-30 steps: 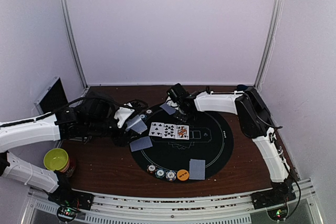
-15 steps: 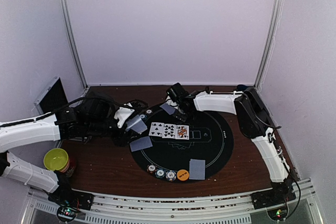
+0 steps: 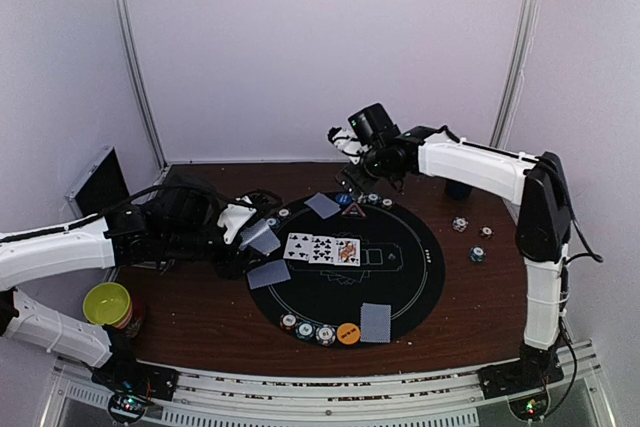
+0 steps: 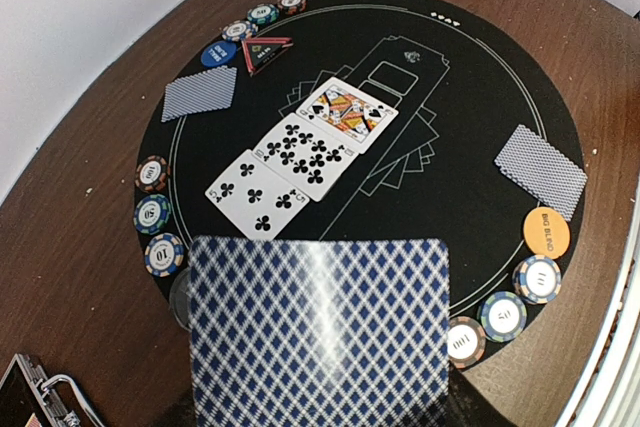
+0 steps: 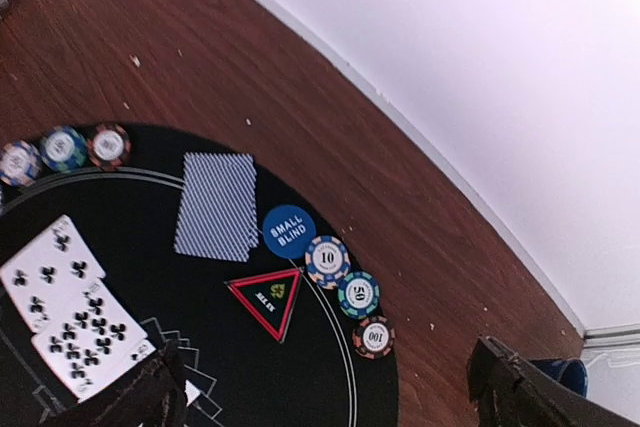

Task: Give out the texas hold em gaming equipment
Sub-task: Pick up the poker card from the face-down deck piles, then place the poker card in the community card area, then pick up the poker card from the face-down deck piles.

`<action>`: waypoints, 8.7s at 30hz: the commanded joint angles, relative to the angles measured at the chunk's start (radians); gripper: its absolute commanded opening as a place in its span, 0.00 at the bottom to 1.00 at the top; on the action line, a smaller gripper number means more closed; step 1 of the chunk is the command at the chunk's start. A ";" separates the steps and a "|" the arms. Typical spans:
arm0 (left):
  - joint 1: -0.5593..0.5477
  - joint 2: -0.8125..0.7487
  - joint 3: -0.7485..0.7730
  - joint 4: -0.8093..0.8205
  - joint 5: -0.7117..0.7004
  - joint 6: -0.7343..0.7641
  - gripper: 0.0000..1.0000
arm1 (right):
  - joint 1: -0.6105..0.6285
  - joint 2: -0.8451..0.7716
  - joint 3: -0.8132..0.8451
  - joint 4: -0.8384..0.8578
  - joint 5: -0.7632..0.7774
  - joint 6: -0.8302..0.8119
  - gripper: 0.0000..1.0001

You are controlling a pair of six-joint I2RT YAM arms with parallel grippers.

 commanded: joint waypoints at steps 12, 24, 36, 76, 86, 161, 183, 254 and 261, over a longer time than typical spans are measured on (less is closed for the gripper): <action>-0.004 0.011 0.007 0.039 0.045 0.015 0.59 | -0.016 -0.185 -0.248 0.208 -1.082 0.305 0.92; -0.005 0.009 0.006 0.039 0.058 0.016 0.59 | 0.106 -0.051 -0.177 0.261 -1.137 0.408 0.87; -0.005 0.008 0.006 0.039 0.054 0.016 0.59 | 0.133 0.029 -0.158 0.343 -1.227 0.517 0.84; -0.006 0.009 0.005 0.039 0.055 0.016 0.59 | 0.128 0.108 -0.049 0.198 -1.080 0.490 0.48; -0.005 0.012 0.005 0.039 0.052 0.016 0.59 | 0.122 0.074 -0.053 0.156 -1.174 0.461 0.28; -0.005 0.039 0.007 0.038 0.039 0.018 0.59 | -0.115 0.272 0.267 -0.821 -0.513 -0.541 0.02; -0.005 0.042 0.008 0.039 0.039 0.018 0.59 | -0.104 0.382 0.376 -0.787 -0.419 -0.549 0.27; -0.005 0.011 0.006 0.040 0.031 0.015 0.59 | 0.052 -0.194 -0.267 0.332 -1.033 0.415 1.00; -0.005 0.008 0.007 0.041 0.039 0.014 0.59 | 0.114 -0.101 -0.220 0.335 -1.068 0.459 0.99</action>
